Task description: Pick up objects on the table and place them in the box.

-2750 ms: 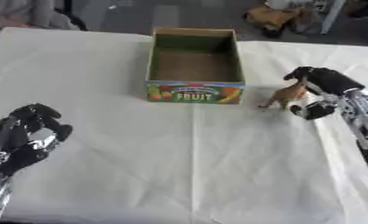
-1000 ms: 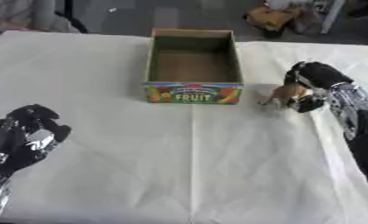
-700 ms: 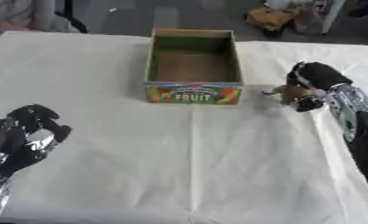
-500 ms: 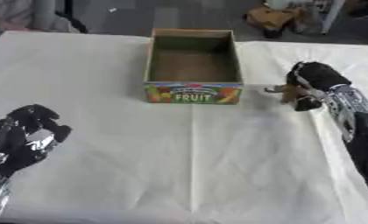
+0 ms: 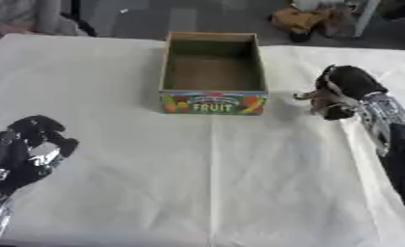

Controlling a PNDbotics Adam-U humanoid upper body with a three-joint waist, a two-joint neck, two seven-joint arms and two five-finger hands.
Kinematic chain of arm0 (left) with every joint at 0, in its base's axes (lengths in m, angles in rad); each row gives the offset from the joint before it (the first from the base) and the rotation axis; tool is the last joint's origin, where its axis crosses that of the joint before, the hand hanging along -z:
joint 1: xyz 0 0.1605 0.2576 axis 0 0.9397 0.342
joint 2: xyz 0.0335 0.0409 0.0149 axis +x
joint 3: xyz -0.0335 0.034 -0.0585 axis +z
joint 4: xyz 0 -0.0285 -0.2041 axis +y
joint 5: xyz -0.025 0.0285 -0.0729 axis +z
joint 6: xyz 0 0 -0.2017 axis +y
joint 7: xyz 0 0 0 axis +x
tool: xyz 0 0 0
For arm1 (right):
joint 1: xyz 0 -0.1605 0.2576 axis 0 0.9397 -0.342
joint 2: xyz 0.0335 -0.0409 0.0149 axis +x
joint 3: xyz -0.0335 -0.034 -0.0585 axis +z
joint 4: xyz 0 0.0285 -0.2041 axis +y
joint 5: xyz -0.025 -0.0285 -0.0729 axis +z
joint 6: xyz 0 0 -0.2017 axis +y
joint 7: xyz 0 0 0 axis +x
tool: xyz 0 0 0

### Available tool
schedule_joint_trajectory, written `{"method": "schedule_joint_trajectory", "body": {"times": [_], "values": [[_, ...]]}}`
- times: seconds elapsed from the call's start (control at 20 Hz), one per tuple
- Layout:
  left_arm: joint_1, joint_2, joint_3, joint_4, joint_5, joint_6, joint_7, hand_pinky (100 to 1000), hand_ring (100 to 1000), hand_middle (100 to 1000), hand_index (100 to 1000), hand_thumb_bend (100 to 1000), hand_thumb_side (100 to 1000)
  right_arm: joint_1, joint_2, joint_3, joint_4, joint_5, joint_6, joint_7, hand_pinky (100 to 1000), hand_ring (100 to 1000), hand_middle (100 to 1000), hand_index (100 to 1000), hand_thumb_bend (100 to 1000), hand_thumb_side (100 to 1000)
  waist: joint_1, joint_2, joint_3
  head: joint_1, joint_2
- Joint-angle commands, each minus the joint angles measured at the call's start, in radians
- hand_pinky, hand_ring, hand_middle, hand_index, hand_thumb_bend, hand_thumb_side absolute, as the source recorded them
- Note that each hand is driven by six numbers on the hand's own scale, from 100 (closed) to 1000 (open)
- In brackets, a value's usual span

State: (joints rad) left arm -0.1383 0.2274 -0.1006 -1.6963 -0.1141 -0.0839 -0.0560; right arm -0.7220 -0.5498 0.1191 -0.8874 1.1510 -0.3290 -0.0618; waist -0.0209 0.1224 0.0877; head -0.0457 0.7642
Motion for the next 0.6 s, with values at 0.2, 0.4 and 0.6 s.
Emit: {"method": "schedule_joint_trajectory", "body": {"times": [0.2, 0.4, 0.6], "values": [[-0.007, 0.005, -0.003, -0.009, 0.004, -0.002, -0.002, 553, 500, 536, 583, 633, 368, -0.083, -0.032, 0.016, -0.083, 0.020, -0.014, 0.021, 663, 571, 317, 389, 100, 100, -0.005, -0.020, 0.004, 0.000, 0.006], [-0.005, 0.003, -0.006, -0.008, 0.004, -0.002, -0.005, 552, 500, 536, 583, 633, 369, -0.149, -0.010, 0.033, -0.101, 0.038, -0.030, 0.035, 667, 575, 320, 391, 100, 100, -0.006, -0.024, 0.007, -0.001, 0.006], [-0.004, 0.000, -0.010, -0.007, 0.006, -0.002, -0.008, 552, 500, 536, 583, 634, 368, -0.220, 0.034, 0.050, -0.092, 0.066, -0.052, 0.042, 668, 575, 322, 393, 100, 100, -0.005, -0.030, 0.018, -0.010, 0.006]]}}
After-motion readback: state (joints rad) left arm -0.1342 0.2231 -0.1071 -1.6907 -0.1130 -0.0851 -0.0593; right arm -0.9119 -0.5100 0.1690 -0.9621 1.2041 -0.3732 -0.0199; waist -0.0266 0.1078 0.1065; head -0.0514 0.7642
